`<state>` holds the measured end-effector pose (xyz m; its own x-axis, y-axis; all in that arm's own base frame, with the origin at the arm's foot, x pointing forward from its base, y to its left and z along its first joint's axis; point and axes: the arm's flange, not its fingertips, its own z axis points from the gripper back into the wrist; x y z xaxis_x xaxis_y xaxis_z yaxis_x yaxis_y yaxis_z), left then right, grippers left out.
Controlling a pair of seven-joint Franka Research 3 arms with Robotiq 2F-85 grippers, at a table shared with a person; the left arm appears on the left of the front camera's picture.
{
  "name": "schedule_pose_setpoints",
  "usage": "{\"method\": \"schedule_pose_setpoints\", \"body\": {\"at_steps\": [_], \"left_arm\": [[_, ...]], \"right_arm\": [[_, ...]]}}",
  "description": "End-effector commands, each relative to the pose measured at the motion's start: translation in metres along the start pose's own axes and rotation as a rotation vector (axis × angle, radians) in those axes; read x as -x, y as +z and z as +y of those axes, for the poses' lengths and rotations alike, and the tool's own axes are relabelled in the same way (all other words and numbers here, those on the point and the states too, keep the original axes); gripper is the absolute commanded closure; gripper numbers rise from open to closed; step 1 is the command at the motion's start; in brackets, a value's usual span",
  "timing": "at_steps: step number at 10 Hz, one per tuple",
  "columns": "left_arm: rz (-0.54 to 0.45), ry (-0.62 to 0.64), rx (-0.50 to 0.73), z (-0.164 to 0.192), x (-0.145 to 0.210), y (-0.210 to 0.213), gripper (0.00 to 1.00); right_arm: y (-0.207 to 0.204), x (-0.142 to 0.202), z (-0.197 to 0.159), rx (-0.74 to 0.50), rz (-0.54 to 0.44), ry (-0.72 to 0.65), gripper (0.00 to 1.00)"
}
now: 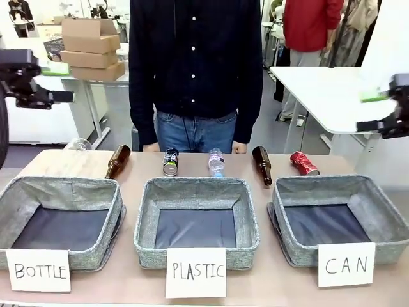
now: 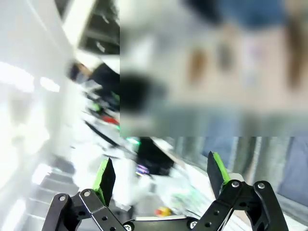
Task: Sort the can waste into the basket.
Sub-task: Pick up the can waste from the table and place it in the right Fabric basket.
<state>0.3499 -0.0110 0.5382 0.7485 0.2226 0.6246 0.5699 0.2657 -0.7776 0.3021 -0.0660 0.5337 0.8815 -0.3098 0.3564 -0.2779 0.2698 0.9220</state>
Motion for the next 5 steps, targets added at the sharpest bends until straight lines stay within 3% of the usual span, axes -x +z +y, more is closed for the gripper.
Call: {"method": "schedule_pose_setpoints", "body": {"at_steps": [1,2,3,5], "left_arm": [[0.003,0.066,-0.107,0.006,0.042,-0.027,0.00],[0.070,0.064,-0.242,0.004,0.033,-0.033,0.00],[-0.014,0.064,-0.015,0.011,0.003,-0.005,0.00],[-0.014,0.064,-0.015,0.011,0.003,-0.005,0.00]], "right_arm": [[-0.006,0.032,-0.008,-0.062,-0.209,-0.103,0.00],[0.000,0.000,0.000,0.000,0.000,0.000,0.00],[0.000,0.000,0.000,0.000,0.000,0.000,0.00],[0.000,0.000,0.000,0.000,0.000,0.000,0.00]]}}
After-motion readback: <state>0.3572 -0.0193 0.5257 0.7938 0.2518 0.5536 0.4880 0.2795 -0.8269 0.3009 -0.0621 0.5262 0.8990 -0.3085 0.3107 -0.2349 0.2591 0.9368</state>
